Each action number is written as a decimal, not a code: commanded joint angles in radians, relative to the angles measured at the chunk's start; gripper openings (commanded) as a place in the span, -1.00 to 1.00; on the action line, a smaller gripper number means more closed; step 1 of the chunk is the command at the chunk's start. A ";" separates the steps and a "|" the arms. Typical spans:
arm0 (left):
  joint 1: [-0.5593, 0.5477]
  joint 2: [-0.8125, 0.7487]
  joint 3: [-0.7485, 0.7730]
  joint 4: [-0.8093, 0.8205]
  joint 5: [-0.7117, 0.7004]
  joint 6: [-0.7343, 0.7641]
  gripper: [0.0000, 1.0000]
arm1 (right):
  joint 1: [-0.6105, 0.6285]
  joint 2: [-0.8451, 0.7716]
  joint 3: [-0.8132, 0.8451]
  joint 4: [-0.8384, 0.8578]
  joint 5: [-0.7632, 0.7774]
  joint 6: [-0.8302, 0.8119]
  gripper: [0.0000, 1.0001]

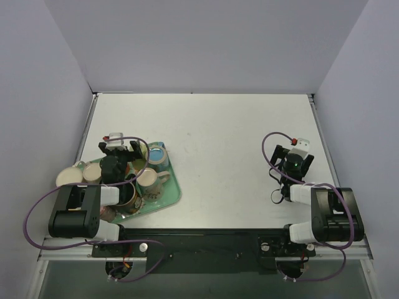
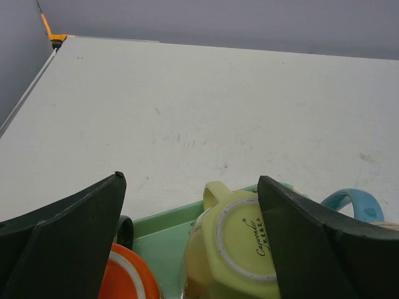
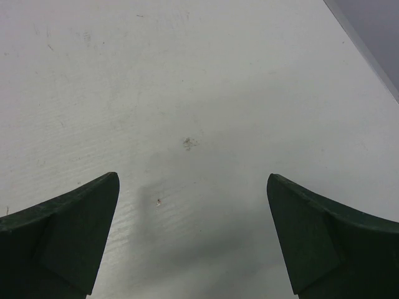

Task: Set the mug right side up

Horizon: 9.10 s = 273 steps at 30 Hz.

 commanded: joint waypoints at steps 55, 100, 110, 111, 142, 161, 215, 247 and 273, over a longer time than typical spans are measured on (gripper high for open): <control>-0.511 -0.345 0.765 -1.862 0.177 0.604 0.75 | 0.289 -0.730 0.241 -0.923 -0.033 0.117 1.00; -0.691 0.094 0.966 -2.084 -0.032 0.597 -1.00 | 0.290 -0.702 0.298 -1.012 -0.077 0.148 1.00; -0.529 -0.055 1.315 -2.097 0.294 0.325 -1.00 | 0.527 -0.653 0.427 -0.854 -0.448 0.346 0.97; -0.521 -0.073 1.343 -2.094 0.374 0.293 -1.00 | 0.605 -0.643 0.436 -0.787 -0.467 0.349 0.96; -0.498 -0.189 1.254 -1.947 0.223 0.232 0.71 | 0.849 -0.216 0.980 -1.304 0.096 0.165 -1.00; -0.499 -0.144 1.084 -2.058 0.000 0.420 0.77 | 0.091 0.140 0.837 -1.423 -0.042 0.143 -1.00; -0.459 0.042 0.708 -2.191 -0.041 0.701 0.29 | 0.187 -0.254 0.812 -1.515 0.012 0.074 0.62; -0.461 -0.262 1.434 -2.228 0.750 0.249 -1.00 | 0.951 -0.328 0.757 -0.679 -0.620 0.298 0.62; -0.436 -0.317 1.253 -1.990 0.355 0.161 0.67 | 1.022 -0.299 0.841 -0.893 -0.332 0.297 -1.00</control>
